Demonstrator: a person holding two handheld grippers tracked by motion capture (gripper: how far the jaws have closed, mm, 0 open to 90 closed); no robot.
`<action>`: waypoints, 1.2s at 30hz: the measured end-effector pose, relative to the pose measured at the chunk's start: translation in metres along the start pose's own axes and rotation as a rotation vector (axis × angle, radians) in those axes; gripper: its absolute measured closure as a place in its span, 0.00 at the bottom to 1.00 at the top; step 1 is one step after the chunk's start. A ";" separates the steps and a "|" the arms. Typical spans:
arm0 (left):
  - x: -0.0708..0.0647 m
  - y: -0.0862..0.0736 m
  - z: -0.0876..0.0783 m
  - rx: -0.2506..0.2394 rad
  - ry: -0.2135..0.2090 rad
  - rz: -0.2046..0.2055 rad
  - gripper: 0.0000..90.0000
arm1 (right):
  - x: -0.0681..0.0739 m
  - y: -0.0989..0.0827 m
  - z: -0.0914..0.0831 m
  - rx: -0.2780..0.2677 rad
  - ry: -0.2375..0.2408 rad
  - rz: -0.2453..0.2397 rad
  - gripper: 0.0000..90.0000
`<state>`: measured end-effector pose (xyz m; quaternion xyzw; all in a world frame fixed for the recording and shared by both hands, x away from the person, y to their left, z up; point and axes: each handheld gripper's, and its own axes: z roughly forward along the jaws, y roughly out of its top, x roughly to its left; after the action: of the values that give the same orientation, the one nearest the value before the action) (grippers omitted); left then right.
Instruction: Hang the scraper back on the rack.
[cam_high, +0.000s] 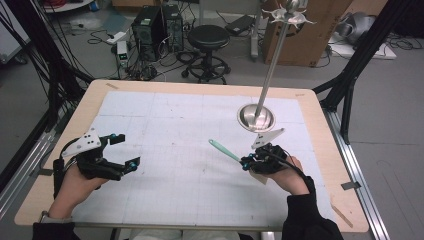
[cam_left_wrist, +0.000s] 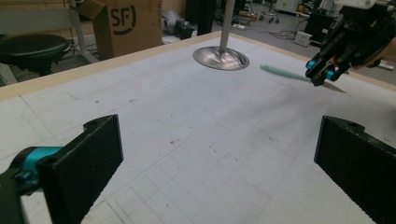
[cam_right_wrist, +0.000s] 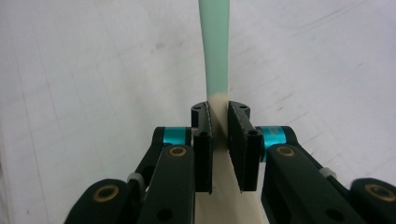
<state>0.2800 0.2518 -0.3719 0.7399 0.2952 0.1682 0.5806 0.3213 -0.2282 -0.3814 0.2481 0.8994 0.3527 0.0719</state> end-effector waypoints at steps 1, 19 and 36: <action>0.000 0.000 0.000 0.000 0.000 0.000 0.02 | -0.001 0.000 -0.003 -0.022 -0.009 0.008 0.90; 0.000 -0.001 -0.002 0.000 0.004 -0.003 0.02 | -0.019 -0.011 -0.052 -0.419 -0.108 0.150 0.90; 0.000 -0.003 -0.004 0.004 0.014 -0.008 0.02 | -0.061 -0.011 -0.107 -0.578 -0.181 0.203 0.90</action>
<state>0.2768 0.2556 -0.3737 0.7387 0.3022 0.1705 0.5779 0.3370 -0.3295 -0.3119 0.3363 0.7226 0.5755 0.1834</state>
